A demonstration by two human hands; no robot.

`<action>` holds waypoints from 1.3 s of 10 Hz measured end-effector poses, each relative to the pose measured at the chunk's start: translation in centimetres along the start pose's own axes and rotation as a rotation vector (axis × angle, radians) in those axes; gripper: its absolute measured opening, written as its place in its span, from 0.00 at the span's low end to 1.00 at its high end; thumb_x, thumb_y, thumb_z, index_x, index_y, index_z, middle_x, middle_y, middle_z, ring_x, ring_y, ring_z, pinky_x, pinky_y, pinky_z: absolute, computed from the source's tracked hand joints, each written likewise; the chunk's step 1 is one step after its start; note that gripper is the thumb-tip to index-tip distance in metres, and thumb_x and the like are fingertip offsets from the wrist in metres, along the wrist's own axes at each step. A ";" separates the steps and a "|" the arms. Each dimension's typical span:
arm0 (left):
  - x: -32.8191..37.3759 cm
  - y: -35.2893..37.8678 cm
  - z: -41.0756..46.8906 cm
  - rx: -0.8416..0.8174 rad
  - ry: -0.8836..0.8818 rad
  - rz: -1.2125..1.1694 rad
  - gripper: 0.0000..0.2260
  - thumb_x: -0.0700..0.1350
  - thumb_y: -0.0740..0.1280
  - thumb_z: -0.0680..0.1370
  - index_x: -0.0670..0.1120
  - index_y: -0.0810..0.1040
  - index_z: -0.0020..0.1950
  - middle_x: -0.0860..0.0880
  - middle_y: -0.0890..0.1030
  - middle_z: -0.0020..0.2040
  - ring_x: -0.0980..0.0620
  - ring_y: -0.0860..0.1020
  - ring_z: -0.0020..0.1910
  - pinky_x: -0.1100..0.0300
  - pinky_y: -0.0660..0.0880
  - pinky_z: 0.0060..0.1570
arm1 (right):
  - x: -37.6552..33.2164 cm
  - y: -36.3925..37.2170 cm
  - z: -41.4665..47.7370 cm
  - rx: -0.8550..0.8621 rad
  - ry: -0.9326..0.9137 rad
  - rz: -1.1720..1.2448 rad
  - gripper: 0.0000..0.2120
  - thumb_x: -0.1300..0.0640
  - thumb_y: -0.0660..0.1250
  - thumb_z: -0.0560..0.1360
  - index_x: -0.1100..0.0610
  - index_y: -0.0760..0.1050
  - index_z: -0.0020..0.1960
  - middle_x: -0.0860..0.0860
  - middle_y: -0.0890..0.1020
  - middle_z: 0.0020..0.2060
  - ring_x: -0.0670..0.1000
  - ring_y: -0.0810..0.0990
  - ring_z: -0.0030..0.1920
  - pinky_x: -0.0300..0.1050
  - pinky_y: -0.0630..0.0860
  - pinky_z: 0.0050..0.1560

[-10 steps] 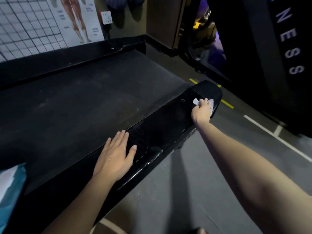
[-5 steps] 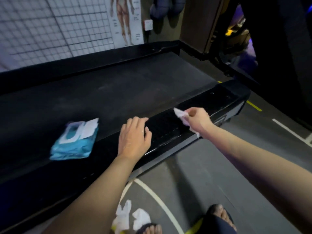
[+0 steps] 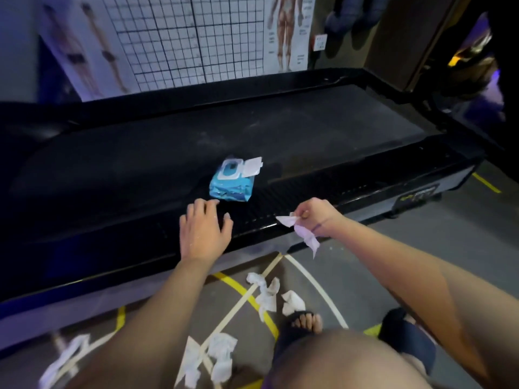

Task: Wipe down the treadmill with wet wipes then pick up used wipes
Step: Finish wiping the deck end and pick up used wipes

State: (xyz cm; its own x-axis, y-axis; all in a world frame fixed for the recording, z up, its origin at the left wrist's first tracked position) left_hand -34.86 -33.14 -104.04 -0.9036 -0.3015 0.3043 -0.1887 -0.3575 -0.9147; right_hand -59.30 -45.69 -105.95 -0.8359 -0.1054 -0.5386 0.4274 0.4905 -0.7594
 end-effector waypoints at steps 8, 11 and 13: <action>-2.2 6.0 -1.0 0.000 0.387 0.377 0.40 0.77 0.57 0.74 0.42 0.81 0.61 0.39 0.78 0.54 0.38 0.74 0.49 0.44 0.70 0.47 | 8.1 18.1 7.3 -0.360 -0.063 -0.106 0.12 0.57 0.68 0.75 0.47 0.77 0.33 0.47 0.82 0.35 0.45 0.77 0.34 0.38 0.70 0.36; -1.3 5.4 -1.0 -0.031 0.406 0.453 0.40 0.77 0.56 0.75 0.42 0.80 0.61 0.39 0.78 0.54 0.38 0.74 0.49 0.44 0.70 0.48 | 12.8 18.8 2.7 -0.086 -0.012 0.011 0.09 0.50 0.68 0.77 0.55 0.80 0.51 0.49 0.80 0.47 0.54 0.81 0.51 0.46 0.75 0.51; -1.4 5.7 -1.9 0.025 0.410 0.535 0.38 0.75 0.54 0.77 0.43 0.76 0.66 0.41 0.75 0.56 0.39 0.72 0.52 0.45 0.69 0.51 | 14.3 21.7 0.8 0.087 -0.016 -0.075 0.13 0.47 0.67 0.75 0.57 0.78 0.48 0.52 0.76 0.49 0.58 0.79 0.50 0.53 0.78 0.51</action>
State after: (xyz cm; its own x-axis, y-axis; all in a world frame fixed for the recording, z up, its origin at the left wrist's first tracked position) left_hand -35.38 -33.05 -110.23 -0.9440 -0.0841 -0.3191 0.3298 -0.2742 -0.9033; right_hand -61.76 -37.22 -130.42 -0.8611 -0.1534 -0.4847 0.3931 0.4035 -0.8262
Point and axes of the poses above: each hand's wrist, its own z-axis towards the middle knuckle, its own y-axis out of the palm, x = y × z, the point moved 7 cm from there along z, towards the middle knuckle
